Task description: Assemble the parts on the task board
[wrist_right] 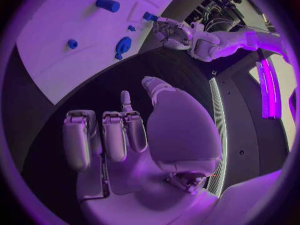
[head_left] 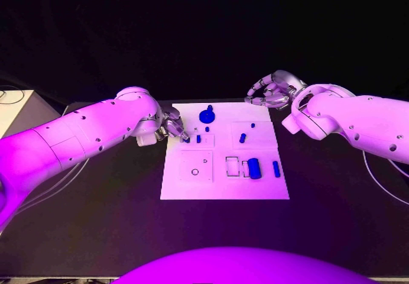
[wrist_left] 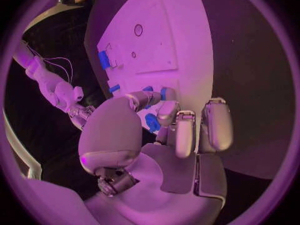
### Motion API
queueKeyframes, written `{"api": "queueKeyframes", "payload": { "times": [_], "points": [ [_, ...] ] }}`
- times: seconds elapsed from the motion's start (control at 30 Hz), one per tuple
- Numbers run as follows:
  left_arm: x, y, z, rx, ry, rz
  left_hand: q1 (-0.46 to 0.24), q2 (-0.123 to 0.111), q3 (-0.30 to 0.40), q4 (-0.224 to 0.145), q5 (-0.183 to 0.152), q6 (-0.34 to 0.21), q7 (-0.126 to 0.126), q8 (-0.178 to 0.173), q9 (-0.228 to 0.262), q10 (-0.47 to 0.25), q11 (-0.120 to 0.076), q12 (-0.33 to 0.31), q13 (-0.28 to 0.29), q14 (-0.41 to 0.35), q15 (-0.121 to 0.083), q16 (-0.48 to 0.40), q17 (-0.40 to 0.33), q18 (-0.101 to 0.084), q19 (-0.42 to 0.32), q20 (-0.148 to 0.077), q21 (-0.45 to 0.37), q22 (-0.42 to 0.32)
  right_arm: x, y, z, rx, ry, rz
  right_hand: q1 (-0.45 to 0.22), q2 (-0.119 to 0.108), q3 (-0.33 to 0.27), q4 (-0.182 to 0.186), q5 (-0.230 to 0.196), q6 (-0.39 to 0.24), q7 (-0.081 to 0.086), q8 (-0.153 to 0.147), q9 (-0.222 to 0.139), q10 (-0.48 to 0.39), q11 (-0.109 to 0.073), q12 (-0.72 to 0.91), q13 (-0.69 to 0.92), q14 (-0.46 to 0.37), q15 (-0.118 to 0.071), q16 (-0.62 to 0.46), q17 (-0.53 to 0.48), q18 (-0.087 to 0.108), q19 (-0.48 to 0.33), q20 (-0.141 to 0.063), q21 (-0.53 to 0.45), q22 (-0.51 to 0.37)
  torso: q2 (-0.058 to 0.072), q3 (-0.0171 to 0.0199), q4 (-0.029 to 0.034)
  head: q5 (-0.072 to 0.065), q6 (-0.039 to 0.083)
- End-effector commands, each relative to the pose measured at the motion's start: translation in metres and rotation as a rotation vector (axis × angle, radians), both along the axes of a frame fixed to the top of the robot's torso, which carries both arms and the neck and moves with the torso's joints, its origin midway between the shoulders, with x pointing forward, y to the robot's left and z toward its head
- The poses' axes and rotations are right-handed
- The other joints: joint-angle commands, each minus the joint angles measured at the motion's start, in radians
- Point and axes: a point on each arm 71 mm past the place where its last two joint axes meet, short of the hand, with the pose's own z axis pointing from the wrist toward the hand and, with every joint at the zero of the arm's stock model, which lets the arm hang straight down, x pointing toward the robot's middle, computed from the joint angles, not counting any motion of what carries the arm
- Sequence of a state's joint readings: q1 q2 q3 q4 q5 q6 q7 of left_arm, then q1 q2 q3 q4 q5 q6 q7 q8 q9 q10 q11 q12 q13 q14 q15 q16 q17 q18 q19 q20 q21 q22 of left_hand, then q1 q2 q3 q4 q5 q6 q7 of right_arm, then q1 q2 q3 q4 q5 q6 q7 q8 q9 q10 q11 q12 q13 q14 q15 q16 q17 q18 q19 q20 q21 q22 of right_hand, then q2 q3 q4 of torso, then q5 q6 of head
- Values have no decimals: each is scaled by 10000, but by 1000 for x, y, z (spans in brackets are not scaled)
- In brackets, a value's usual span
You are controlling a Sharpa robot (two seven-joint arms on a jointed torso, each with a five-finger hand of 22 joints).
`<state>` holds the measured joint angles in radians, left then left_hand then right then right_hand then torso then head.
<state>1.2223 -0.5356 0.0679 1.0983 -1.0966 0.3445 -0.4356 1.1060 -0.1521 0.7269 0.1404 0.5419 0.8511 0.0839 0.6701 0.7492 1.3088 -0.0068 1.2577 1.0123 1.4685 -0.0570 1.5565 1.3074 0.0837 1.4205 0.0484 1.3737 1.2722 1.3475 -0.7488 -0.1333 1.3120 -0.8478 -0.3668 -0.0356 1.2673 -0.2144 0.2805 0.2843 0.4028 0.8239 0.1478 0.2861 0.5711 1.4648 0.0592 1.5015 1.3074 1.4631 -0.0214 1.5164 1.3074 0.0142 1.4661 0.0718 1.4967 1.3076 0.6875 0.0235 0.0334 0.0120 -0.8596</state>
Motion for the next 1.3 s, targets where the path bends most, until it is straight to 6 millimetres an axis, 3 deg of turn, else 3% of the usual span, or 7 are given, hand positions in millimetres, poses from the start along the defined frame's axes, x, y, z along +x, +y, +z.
{"api": "queueKeyframes", "payload": {
  "times": [0.03,1.3],
  "points": [
    [-1,-2,-1,57,127,-181,41,71,1741,-1792,19,196,-138,56,14,32,-3,43,3,970,-76,51,2457,-116,-19,-36,-12,7,0,0,0,-20,7,84,-119,-11,-54,-4,39,-52,2,48,-2,405,46,47,2065,904,54,43,1923,10,908,74,17,2276,3,5,-3,-3,-3],
    [2,-8,-9,362,333,-3,-9,89,1725,-1779,13,236,-128,6,25,51,5,45,23,972,-74,56,2467,-113,-30,-37,-20,-3,-1,0,0,-13,1,90,-135,-8,-66,-11,34,-86,0,122,-28,396,44,38,2054,904,52,47,1924,11,907,71,10,2275,1,4,6,-60,-45]
  ]
}}
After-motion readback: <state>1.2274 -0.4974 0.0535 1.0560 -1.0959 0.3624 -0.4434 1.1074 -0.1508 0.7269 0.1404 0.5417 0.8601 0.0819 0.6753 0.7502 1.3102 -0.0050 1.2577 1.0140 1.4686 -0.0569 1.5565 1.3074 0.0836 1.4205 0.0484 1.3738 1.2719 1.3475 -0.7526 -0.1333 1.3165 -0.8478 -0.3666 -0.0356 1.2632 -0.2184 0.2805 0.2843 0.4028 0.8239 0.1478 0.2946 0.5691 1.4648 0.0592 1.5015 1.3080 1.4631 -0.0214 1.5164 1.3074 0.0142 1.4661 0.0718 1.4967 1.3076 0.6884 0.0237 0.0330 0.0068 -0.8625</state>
